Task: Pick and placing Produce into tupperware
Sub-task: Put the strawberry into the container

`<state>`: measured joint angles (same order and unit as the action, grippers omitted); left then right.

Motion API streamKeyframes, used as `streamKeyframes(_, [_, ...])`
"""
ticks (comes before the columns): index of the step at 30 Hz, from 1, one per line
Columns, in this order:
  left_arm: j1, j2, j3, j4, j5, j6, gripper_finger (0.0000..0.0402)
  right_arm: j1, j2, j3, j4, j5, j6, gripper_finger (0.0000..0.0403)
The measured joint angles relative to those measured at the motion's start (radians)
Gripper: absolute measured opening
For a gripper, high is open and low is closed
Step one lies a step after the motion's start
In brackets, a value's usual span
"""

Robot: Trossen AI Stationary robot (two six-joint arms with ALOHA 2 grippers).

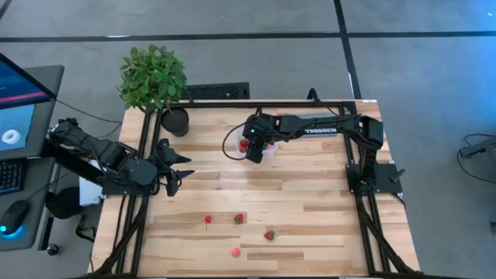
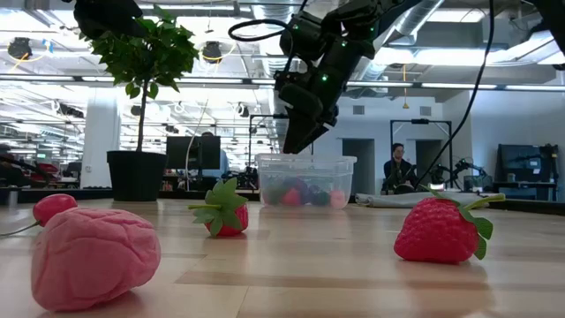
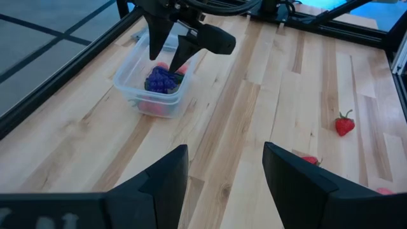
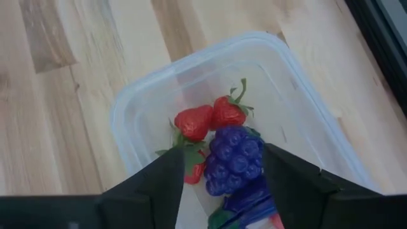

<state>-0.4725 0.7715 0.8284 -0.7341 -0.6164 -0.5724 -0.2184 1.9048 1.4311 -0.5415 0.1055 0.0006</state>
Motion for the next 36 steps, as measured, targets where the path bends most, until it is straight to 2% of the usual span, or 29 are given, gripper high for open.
streamKeyframes(8, [0.000,0.000,0.000,0.000,-0.001,0.001,0.0193,0.027,-0.075,0.032,-0.044,-0.001,-0.026,0.0244])
streamKeyframes(15, [0.000,0.000,0.000,0.001,-0.001,0.002,0.0193,0.106,-0.233,0.037,-0.164,-0.002,-0.029,0.0244])
streamKeyframes(21, [0.000,0.008,0.000,0.070,-0.002,0.058,0.0193,0.239,-0.331,0.036,-0.301,0.014,0.029,0.0244])
streamKeyframes(28, [0.000,0.049,0.000,0.172,-0.001,0.162,0.0193,0.425,-0.362,0.035,-0.398,0.076,0.191,0.0244])
streamKeyframes(36, [0.001,0.099,0.000,0.182,-0.001,0.196,0.0193,0.639,-0.363,-0.047,-0.382,0.127,0.392,0.0244])
